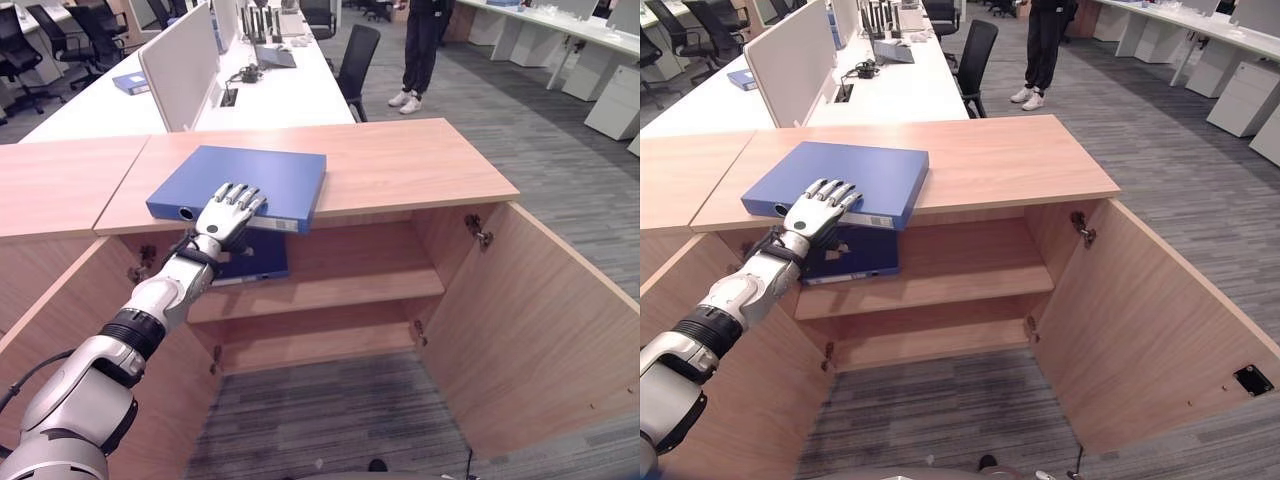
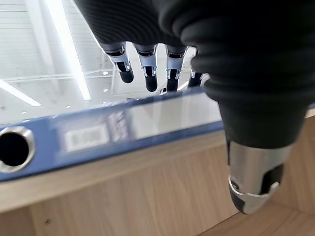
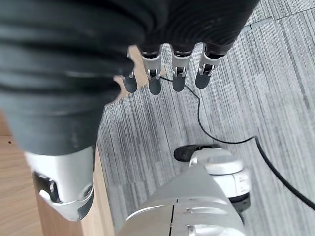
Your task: Put the empty folder in the office cabinet
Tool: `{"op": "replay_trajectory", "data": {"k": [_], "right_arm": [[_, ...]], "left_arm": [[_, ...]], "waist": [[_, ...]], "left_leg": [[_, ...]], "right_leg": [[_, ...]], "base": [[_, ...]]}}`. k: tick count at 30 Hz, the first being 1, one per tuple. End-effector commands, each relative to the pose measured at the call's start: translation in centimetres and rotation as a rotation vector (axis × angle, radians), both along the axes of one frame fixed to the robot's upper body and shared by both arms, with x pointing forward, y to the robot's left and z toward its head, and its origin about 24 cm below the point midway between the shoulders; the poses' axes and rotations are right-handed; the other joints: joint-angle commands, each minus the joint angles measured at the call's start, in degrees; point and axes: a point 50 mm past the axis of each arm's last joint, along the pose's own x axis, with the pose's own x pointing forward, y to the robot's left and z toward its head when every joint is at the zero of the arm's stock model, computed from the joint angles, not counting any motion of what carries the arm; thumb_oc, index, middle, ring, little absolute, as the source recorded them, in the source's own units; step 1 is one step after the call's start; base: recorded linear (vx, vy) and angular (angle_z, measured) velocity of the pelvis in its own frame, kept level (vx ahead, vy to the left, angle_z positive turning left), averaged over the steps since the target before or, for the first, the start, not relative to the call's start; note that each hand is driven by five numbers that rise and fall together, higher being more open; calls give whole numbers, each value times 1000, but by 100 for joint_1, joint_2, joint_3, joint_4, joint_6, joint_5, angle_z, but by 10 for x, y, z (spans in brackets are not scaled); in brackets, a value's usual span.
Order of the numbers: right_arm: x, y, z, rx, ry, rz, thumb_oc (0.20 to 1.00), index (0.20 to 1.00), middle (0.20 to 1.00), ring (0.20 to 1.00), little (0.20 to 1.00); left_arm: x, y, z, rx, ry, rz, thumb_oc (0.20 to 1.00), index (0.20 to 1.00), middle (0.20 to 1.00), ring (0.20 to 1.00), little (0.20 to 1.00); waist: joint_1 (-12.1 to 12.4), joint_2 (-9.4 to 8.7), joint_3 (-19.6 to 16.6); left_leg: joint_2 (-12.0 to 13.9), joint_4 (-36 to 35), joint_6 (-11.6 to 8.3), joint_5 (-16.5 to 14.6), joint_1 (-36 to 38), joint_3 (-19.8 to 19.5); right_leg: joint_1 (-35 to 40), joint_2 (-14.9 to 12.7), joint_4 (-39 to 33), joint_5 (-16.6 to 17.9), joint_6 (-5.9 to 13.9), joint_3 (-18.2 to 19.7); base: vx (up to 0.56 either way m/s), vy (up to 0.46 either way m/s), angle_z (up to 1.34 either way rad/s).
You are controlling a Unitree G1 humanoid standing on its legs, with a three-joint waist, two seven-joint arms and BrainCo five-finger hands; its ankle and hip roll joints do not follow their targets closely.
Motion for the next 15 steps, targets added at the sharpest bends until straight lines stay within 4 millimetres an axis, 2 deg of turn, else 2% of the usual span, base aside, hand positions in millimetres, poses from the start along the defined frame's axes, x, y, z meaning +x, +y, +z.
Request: {"op": "replay_trajectory", "data": {"k": [1, 15], "right_arm": [[17, -11, 4, -60, -9, 69, 1000, 1000, 1000, 1000, 1000], [17, -8, 3, -48, -6, 83, 1000, 1000, 1000, 1000, 1000]], "left_arm": [[26, 7, 71, -61, -218, 70, 1000, 1000, 1000, 1000, 1000], [30, 12, 74, -118, -225, 113, 1000, 1000, 1000, 1000, 1000]], "waist": [[-19, -4, 149], [-102, -32, 122]], "left_leg": [[210, 73, -305, -659, 323, -105], [204, 73, -310, -690, 404, -30]], "right_leg": [[217, -239, 206, -529, 587, 19], [227, -208, 247, -568, 576, 52]], "base": [[27, 18, -8], [6, 3, -1]]}}
